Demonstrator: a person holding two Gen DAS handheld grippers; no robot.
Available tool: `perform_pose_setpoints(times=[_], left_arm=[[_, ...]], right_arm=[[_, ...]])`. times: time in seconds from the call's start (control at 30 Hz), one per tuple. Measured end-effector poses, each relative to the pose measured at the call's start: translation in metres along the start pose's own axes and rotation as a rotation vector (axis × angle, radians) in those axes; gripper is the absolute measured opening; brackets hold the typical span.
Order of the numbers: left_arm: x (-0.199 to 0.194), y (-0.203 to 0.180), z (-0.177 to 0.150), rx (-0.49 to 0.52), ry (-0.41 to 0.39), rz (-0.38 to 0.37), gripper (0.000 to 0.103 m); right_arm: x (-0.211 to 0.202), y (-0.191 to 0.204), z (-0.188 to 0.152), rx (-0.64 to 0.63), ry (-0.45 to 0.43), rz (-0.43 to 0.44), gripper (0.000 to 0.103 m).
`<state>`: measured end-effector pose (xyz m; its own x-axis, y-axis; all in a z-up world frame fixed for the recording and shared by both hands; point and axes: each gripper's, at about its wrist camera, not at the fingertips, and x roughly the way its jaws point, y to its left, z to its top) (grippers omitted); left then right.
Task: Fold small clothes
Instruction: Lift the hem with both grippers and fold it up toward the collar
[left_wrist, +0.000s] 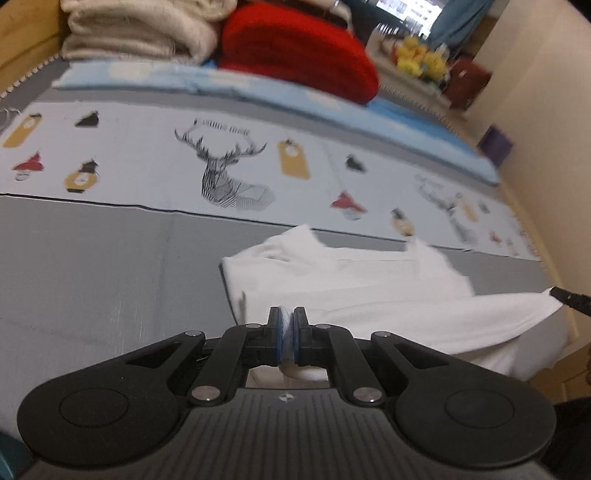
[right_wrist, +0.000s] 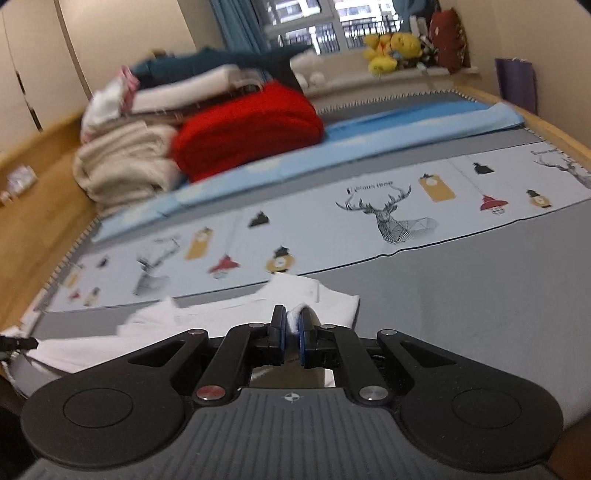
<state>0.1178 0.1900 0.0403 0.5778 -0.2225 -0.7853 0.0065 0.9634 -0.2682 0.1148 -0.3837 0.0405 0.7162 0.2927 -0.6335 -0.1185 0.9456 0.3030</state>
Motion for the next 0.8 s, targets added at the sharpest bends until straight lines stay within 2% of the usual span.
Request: perform_pose_setpoints(times=[0.1,0.17,0.2,0.23,0.3,0.37,0.43,0.5,0.57,0.63,0.67,0.7,0.73,0.8], left_arm=[[0.044,0.017,0.007,0.007,0.031,0.025,0.006],[0.070,0.030,-0.003,-0.016,0.050,0.034,0.006],[0.084,0.036,-0.004,-0.062,0.131,0.064,0.006],[0.085,0.038,-0.002,-0.102,0.122,0.061,0.006],[0.085,0.036,0.007,-0.115,0.079,0.025,0.006],[0.089,0.032,0.011,-0.097,0.079,0.047,0.006],[0.090,0.035,0.015,-0.119,0.073,0.053,0.007],[0.082,0.040,0.017,-0.159,0.028,0.067,0.007],[0.074,0.047,0.018,-0.197,0.000,0.076,0.009],[0.069,0.052,0.016,-0.202,0.012,0.099,0.012],[0.066,0.049,0.013,-0.186,0.033,0.112,0.018],[0.067,0.047,0.010,-0.159,0.064,0.126,0.026],[0.070,0.045,0.005,-0.117,0.102,0.135,0.030],[0.074,0.039,-0.004,-0.037,0.149,0.129,0.039]], right_arm=[[0.050,-0.008,0.008,0.004,0.068,-0.041,0.006],[0.083,-0.014,0.006,0.010,0.115,-0.065,0.006],[0.094,-0.015,0.002,0.017,0.130,-0.071,0.006],[0.106,-0.018,-0.005,0.032,0.150,-0.075,0.006],[0.122,-0.018,-0.010,0.053,0.226,-0.099,0.006],[0.124,-0.009,-0.005,0.032,0.201,-0.095,0.006],[0.125,-0.002,0.000,0.000,0.174,-0.102,0.006],[0.122,-0.005,0.005,0.032,0.137,-0.118,0.007],[0.114,-0.012,0.010,0.083,0.081,-0.173,0.008],[0.106,-0.018,0.011,0.096,0.053,-0.205,0.013],[0.104,-0.020,0.009,0.092,0.060,-0.207,0.013],[0.104,-0.023,0.007,0.088,0.079,-0.202,0.013],[0.105,-0.025,0.002,0.081,0.113,-0.184,0.015],[0.107,-0.025,-0.008,0.047,0.175,-0.154,0.024]])
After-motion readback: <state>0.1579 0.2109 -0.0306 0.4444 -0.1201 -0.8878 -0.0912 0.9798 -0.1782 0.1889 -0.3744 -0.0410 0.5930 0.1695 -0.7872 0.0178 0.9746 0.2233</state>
